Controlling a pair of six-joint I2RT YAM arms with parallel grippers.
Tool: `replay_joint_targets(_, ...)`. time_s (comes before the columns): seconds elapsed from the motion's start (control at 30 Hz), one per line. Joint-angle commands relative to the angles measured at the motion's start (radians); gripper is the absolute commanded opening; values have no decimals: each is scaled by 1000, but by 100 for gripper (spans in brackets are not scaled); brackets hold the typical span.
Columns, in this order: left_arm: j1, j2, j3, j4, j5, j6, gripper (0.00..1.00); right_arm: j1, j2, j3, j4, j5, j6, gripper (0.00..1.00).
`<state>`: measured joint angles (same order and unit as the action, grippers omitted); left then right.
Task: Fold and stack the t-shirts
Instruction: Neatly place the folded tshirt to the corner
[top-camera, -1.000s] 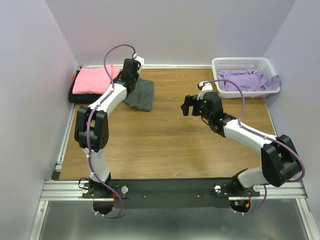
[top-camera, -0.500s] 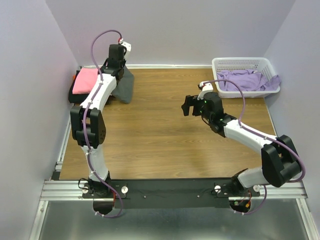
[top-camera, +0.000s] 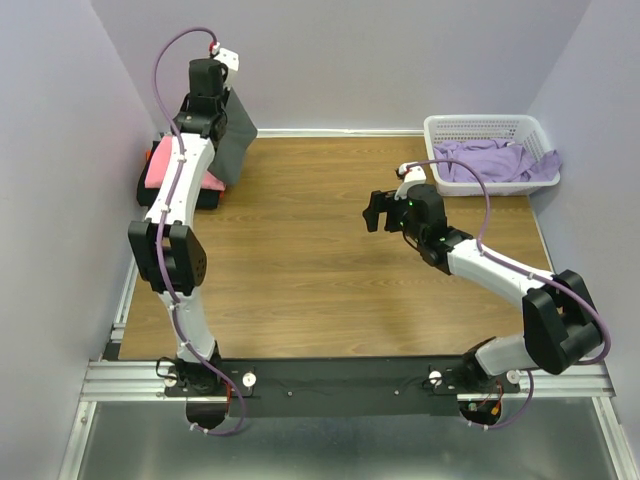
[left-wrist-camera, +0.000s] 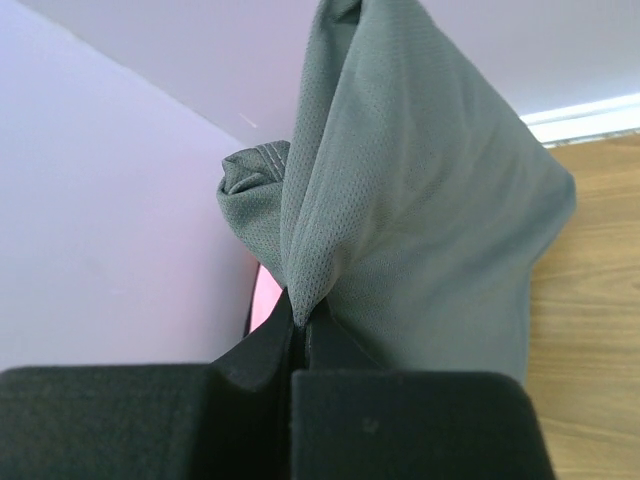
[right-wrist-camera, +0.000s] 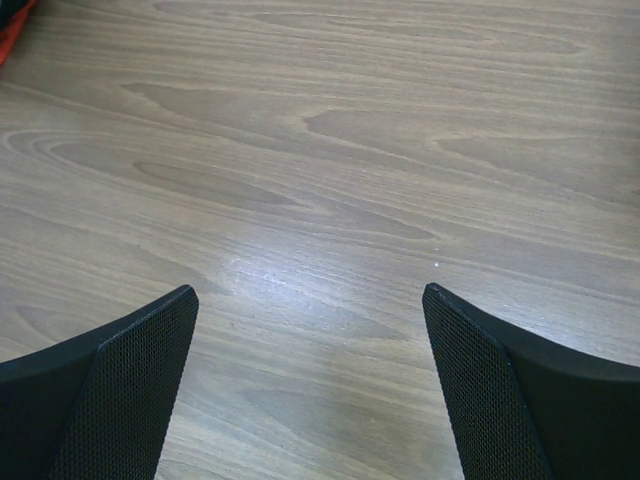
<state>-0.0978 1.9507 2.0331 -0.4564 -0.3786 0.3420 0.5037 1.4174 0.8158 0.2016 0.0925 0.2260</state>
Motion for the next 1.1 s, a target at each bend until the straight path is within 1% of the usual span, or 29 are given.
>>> replay_joint_targets(0.0,35,-4,18,-16,4,12,0,-4,-11,-6,22,4,-8,100)
replay_joint_targets(0.23,81,8,-5,16,18,-11,0,-5,-18,-12,21,1,-8,100)
replay_joint_targets(0.3,89,24,-11,22,21,-17,0,-4,-20,-13,21,3,-10,100)
replay_joint_targets(0.4,133,48,-11,33,15,-20,0,-4,-24,-17,21,4,-7,100)
replay_joint_targets(0.6,167,103,-5,41,23,-14,0,-4,-35,-21,22,1,-8,100)
replay_joint_targets(0.7,187,132,1,35,3,-17,0,-5,-38,-24,21,3,-7,100)
replay_joint_targets(0.8,220,166,30,16,-51,-32,0,-4,-44,-27,21,3,-5,100)
replay_joint_targets(0.83,228,175,42,6,-60,-37,2,-4,-46,-27,21,1,-7,100)
replay_joint_targets(0.87,233,194,55,-4,-72,-44,15,-4,-48,-27,21,1,-5,100)
replay_joint_targets(0.9,239,201,73,-4,-97,-64,53,-4,-48,-27,21,0,-4,100)
replay_joint_targets(0.93,240,211,79,-7,-111,-69,65,-4,-48,-27,22,0,-4,100)
replay_joint_targets(0.97,239,214,84,-7,-123,-72,71,-4,-49,-29,21,0,-4,100)
replay_joint_targets(1.0,240,215,93,-7,-155,-86,86,-4,-51,-29,21,1,-4,100)
replay_joint_targets(1.03,241,215,95,-7,-170,-95,89,-4,-54,-30,22,1,-5,100)
replay_joint_targets(1.07,241,205,95,-5,-183,-100,89,-4,-55,-30,21,1,-4,100)
